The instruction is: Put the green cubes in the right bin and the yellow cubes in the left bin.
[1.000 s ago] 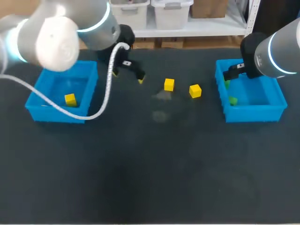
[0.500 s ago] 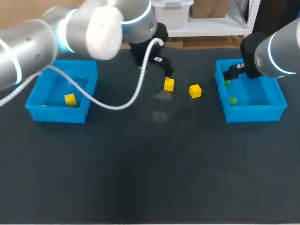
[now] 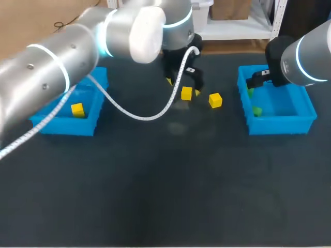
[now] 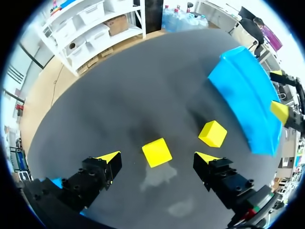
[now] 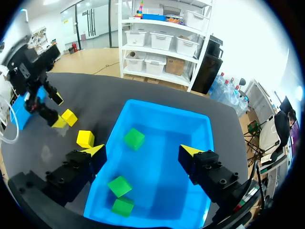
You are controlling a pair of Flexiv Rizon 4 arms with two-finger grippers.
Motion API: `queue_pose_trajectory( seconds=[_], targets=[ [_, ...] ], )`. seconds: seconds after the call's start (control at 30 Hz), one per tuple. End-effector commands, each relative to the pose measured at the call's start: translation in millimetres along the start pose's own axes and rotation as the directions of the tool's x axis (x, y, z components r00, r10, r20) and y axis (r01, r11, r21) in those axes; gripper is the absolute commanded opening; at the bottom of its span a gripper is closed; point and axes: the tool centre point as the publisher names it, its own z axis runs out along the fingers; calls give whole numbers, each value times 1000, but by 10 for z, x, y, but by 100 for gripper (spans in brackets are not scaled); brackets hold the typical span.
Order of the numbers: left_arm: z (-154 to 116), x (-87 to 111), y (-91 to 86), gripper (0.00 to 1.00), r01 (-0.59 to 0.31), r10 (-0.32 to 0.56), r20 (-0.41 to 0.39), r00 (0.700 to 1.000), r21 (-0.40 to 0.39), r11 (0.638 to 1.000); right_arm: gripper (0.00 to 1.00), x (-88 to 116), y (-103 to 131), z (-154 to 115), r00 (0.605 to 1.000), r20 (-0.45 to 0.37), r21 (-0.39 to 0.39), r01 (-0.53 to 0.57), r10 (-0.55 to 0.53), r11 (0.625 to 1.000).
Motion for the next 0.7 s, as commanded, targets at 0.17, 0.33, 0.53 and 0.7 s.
queue_pose_trajectory(
  seconds=[0.17,0.33,0.53,0.7],
  targets=[
    [197,-102,12,100,-4,4,-187,982,-4,1000,100,8,0,1,1000,4,1,0,0,1000],
    [311,-58,15,100,-3,0,-218,976,-11,1000,100,8,0,1,1000,4,1,0,0,1000],
    [341,-24,20,0,12,-15,-196,981,-18,1000,100,8,0,1,1000,4,1,0,0,1000],
    [299,22,17,0,10,-11,-184,983,-6,1000,100,8,0,1,1000,4,1,0,0,1000]
  ],
)
